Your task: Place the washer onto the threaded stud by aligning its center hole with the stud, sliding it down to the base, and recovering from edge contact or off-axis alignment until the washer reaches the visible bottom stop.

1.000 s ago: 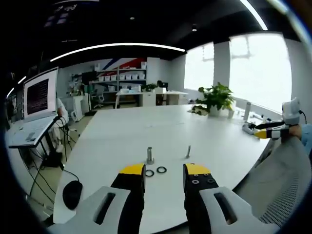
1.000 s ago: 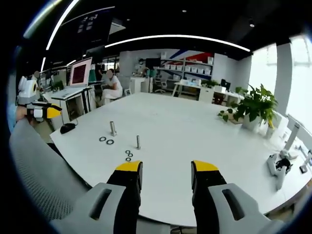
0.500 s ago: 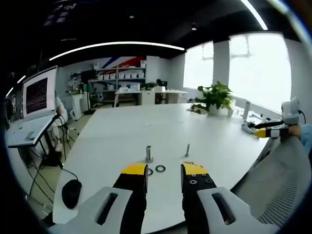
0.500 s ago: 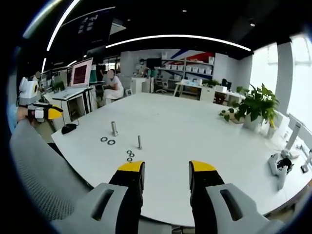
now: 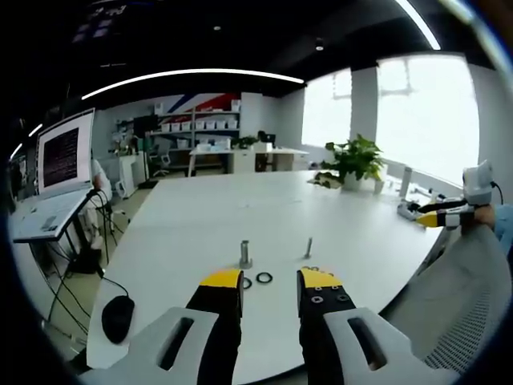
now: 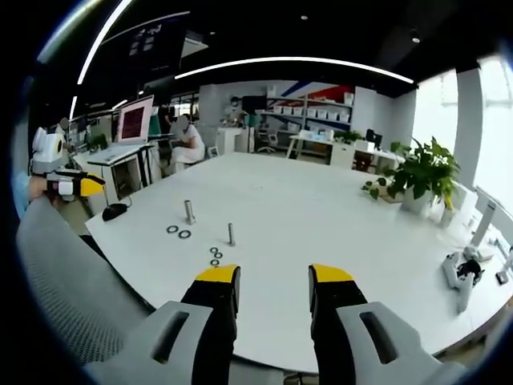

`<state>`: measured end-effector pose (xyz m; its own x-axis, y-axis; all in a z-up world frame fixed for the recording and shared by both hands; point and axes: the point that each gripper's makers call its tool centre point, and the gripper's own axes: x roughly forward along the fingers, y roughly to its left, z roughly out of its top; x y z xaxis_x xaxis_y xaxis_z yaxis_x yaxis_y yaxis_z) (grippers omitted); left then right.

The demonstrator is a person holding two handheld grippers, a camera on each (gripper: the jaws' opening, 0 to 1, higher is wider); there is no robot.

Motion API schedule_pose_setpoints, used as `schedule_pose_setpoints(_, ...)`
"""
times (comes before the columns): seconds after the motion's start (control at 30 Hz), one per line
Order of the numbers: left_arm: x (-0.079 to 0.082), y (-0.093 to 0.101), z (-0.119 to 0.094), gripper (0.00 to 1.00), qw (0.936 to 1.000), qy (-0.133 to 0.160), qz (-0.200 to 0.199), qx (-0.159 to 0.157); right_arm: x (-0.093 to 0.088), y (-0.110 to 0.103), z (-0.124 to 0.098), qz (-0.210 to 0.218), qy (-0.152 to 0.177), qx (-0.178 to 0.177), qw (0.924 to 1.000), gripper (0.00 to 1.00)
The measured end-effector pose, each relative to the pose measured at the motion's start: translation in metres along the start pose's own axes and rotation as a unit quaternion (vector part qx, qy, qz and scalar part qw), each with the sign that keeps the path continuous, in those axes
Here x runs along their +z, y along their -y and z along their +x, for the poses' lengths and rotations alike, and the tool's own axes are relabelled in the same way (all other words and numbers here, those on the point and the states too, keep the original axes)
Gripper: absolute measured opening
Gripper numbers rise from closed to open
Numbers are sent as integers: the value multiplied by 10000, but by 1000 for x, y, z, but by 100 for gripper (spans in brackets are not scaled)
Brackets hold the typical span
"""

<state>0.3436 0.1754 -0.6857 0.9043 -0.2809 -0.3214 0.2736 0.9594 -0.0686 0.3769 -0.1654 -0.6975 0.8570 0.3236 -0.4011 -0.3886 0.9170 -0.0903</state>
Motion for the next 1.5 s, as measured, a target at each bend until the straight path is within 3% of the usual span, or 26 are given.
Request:
schedule_pose_setpoints(0.7, -3, 6, 2, 22, 9998, -110, 78, -118, -4, 1, 0, 26, -79, 6, 10000, 34)
schedule_pose_setpoints(0.93, -8, 18, 1, 21, 9991, -169, 114, -378, -9, 1, -2, 49, -213, 13, 9998, 34)
schedule_pose_setpoints(1.17, -3, 33, 0, 21, 9972, 27, 85, -747, -12, 3, -3, 46, -270, 1, 9996, 34)
schedule_pose_setpoints(1.5, 3, 40, 2, 20, 9960, 108, 147, -878, -15, 6, -3, 122, -325, -34, 9994, 34)
